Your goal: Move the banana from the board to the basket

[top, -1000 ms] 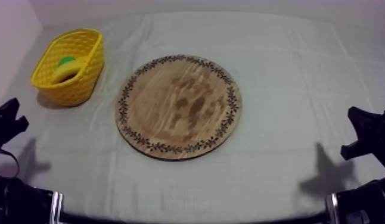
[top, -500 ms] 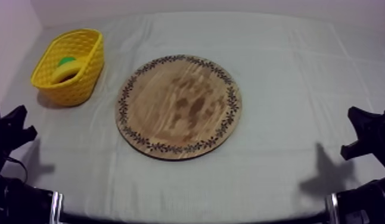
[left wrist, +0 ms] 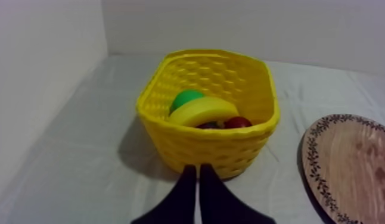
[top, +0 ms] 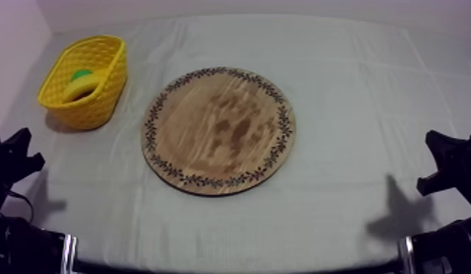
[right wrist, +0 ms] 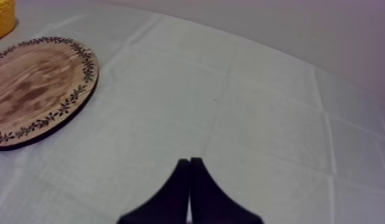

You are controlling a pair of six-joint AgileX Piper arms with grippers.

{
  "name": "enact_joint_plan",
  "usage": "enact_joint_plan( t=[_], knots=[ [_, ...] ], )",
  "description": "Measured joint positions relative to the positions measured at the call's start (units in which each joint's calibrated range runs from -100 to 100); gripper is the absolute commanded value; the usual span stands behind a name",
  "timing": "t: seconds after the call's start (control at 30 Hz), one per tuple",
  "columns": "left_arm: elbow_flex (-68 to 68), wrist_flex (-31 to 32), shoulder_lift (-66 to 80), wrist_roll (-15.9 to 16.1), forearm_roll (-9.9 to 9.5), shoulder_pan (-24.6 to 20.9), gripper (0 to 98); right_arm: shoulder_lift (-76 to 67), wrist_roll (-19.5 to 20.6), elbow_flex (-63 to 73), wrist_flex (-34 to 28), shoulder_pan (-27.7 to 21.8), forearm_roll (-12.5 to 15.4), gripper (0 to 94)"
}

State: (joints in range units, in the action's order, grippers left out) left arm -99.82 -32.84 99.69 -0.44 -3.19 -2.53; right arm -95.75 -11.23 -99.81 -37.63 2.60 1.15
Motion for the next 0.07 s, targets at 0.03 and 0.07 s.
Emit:
enact_joint_plan(
  t=[0.03, 0.07],
  knots=[
    [0.0, 0.0, 0.0, 0.1, 0.00, -0.1, 0.0, 0.0, 0.0, 0.0, 0.0, 0.0, 0.0, 0.3],
    [0.0, 0.0, 0.0, 0.3, 0.00, -0.2, 0.0, 0.0, 0.0, 0.0, 0.0, 0.0, 0.0, 0.3]
  ],
)
